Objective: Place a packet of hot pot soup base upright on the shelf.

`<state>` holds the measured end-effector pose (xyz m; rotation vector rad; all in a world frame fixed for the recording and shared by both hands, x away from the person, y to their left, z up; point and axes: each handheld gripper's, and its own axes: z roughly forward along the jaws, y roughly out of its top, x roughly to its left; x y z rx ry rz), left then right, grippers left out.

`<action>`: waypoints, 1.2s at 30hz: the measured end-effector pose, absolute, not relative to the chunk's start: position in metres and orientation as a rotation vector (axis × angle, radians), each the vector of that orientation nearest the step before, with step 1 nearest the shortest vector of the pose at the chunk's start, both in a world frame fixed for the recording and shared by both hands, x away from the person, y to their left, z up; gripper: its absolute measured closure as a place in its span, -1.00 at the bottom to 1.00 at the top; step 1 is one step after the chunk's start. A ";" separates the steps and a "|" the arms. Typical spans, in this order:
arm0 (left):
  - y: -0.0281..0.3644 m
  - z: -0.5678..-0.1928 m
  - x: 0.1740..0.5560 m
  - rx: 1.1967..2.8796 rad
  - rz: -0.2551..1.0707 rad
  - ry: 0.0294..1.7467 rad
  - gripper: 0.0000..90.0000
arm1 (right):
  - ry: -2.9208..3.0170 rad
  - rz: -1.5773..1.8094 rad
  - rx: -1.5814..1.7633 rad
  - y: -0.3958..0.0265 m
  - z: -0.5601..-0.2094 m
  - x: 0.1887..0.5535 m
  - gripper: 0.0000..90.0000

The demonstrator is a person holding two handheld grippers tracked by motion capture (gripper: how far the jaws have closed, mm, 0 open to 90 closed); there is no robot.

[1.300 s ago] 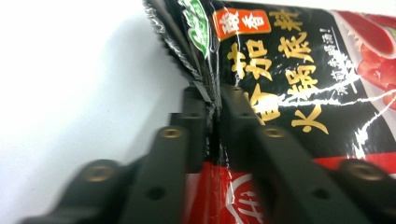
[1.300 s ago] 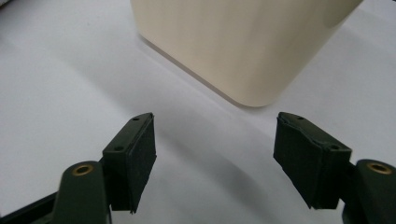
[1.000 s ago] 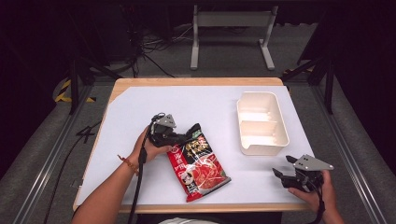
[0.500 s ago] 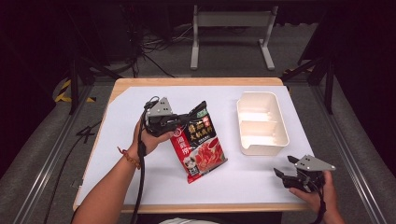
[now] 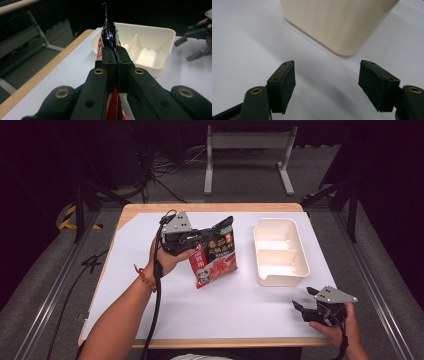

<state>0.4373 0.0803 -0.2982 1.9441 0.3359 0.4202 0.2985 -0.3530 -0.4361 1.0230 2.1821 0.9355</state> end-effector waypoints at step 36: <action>-0.048 -0.246 0.509 1.823 0.311 0.319 0.95 | 2.168 0.967 1.033 -0.358 -0.436 0.298 -0.36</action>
